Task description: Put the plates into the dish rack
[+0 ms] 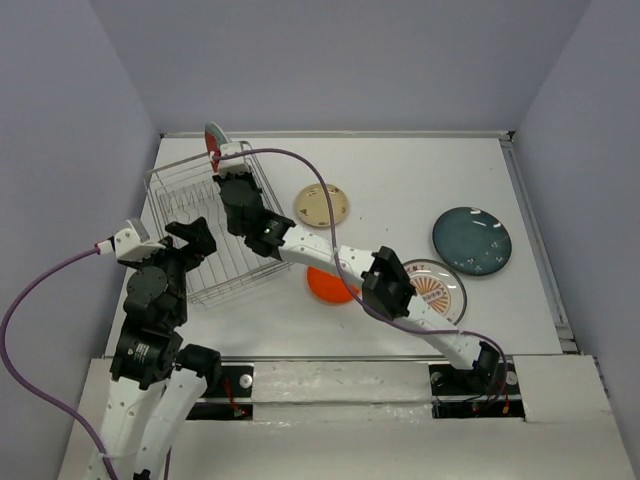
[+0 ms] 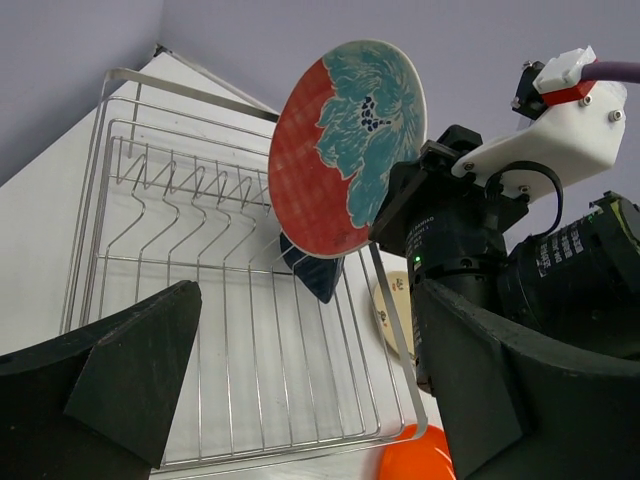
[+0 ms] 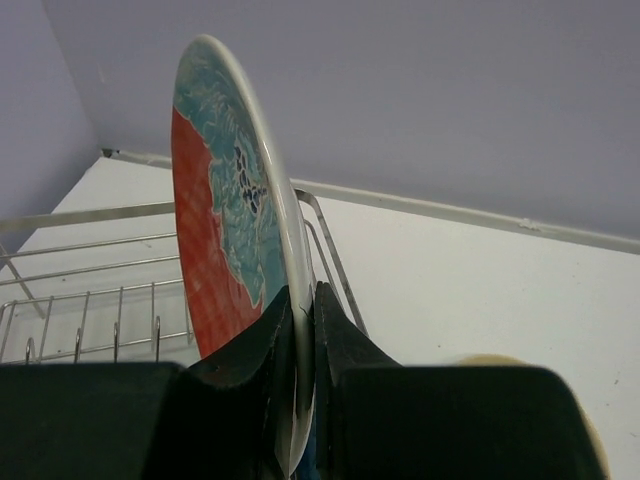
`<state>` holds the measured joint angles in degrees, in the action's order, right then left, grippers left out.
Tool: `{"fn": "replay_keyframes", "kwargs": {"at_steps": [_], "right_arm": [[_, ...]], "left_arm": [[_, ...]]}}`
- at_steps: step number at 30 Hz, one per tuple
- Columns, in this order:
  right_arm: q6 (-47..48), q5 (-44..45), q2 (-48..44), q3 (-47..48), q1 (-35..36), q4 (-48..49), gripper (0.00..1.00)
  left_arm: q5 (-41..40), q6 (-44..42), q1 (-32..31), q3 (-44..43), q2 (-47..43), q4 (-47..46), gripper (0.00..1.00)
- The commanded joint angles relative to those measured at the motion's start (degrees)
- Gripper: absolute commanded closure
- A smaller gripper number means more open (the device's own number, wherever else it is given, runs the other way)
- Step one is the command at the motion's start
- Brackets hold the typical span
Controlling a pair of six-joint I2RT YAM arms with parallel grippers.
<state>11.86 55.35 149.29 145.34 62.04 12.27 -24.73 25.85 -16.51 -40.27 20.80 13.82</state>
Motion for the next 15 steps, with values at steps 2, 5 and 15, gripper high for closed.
{"fn": "replay_keyframes", "kwargs": {"at_steps": [2, 5, 15], "right_arm": [[9.75, 6.69, 0.82, 0.03, 0.63, 14.0, 0.93], [25.08, 11.77, 1.79, 0.99, 1.15, 29.31, 0.93], [21.38, 12.5, 0.21, -1.98, 1.68, 28.45, 0.93]], "left_arm": [[-2.87, 0.61, -0.27, -2.53, -0.49, -1.26, 0.01], [-3.57, 0.96, -0.19, -2.79, -0.23, -1.17, 0.01], [-4.01, 0.96, -0.19, -2.97, -0.23, -1.17, 0.01]]}}
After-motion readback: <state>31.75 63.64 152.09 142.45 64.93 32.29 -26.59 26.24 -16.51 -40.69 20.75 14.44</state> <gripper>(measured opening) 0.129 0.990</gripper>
